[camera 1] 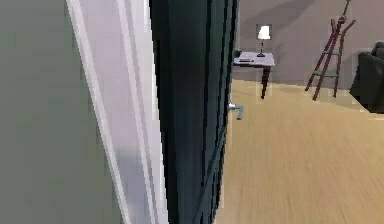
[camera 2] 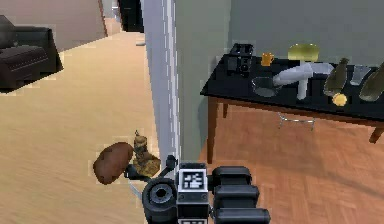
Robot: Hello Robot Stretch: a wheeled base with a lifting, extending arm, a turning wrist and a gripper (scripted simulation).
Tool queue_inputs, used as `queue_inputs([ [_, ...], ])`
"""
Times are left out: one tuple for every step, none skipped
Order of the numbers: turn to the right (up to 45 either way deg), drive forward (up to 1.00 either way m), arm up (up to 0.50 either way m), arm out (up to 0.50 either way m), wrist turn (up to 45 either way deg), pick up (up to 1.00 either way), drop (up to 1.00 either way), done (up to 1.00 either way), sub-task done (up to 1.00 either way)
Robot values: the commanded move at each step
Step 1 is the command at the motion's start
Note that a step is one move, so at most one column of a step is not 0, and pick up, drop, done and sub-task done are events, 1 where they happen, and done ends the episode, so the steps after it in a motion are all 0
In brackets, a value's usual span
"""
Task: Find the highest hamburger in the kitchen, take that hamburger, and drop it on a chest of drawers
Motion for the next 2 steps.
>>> queue_inputs([
  [45.0, 0.00, 0.00, 0.00, 0.0, 0.00, 0.00, 0.00, 0.00],
  [36.0, 0.00, 0.00, 0.00, 0.0, 0.00, 0.00, 0.00, 0.00],
])
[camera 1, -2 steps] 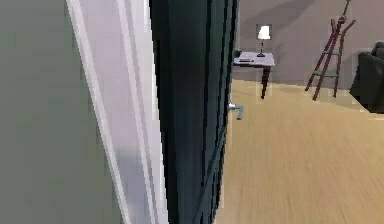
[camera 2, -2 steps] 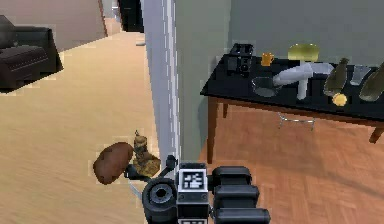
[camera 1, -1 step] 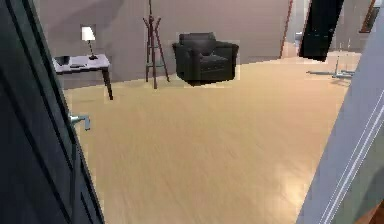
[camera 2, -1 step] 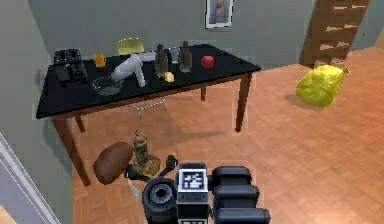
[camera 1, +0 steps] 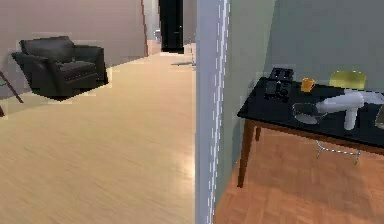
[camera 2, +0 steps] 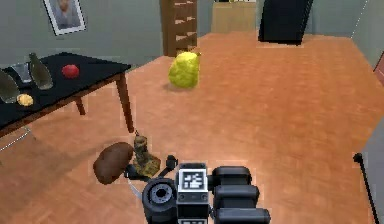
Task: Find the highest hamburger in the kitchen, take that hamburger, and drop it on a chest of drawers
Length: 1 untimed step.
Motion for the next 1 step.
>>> queue_inputs([
  [0.0, 0.30, 0.00, 0.00, 0.0, 0.00, 0.00, 0.00, 0.00],
])
